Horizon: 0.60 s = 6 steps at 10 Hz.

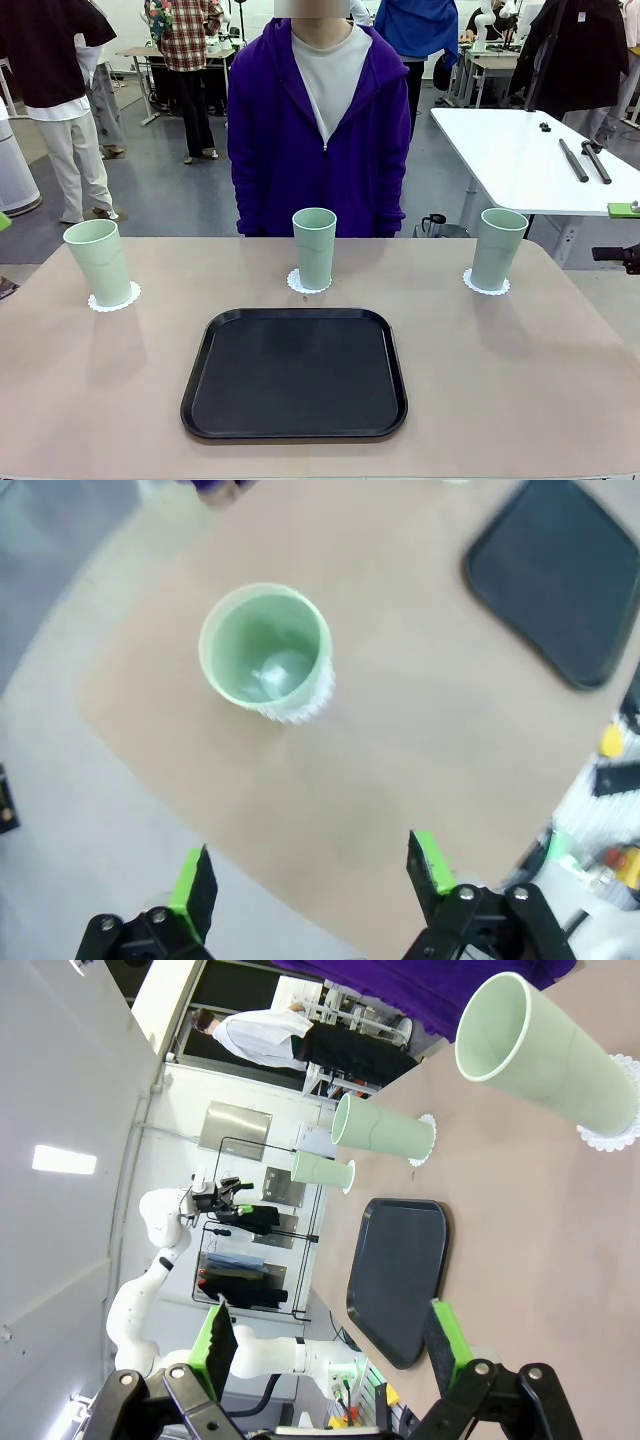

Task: Place coasters on the table and set cups on them.
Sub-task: Take one Reusable plastic cup from the Flat Tray and place it on a coaster set by the human.

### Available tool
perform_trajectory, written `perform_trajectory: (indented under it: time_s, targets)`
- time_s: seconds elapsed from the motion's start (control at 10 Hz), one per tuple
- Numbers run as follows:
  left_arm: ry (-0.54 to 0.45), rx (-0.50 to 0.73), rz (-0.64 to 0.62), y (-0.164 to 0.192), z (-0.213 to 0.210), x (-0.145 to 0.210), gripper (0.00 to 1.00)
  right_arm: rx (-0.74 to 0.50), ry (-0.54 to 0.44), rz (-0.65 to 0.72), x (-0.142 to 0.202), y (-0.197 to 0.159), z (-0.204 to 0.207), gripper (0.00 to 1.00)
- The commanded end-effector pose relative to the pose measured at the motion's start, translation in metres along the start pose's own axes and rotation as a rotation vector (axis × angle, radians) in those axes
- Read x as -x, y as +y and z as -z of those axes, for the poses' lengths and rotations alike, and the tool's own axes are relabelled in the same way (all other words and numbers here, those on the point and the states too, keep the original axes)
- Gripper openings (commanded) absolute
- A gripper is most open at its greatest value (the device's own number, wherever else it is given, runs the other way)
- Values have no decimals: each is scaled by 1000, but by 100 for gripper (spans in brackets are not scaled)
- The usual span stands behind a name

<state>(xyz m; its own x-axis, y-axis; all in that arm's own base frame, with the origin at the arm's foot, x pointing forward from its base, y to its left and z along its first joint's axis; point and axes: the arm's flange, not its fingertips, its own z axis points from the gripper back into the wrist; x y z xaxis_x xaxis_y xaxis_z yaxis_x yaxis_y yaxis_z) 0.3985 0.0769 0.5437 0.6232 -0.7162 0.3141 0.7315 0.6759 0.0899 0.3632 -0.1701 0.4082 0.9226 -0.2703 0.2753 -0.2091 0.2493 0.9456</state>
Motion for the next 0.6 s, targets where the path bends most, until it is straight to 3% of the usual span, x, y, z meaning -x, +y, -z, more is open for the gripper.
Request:
perform_trajectory:
  time_s: [0.0,0.1,0.3,0.5]
  targets:
    - [78,33,41,-27,-8,-13,100,0,-12,-2,0,0,1,100]
    - [138,29,69,-31,-9,-17,100,0,-12,-2,0,0,1,100]
    - [82,112,103,-37,-4,-10,100,0,-12,-2,0,0,1,100]
    - [110,55,70,-39,-8,-16,100,0,-12,-2,0,0,1,100]
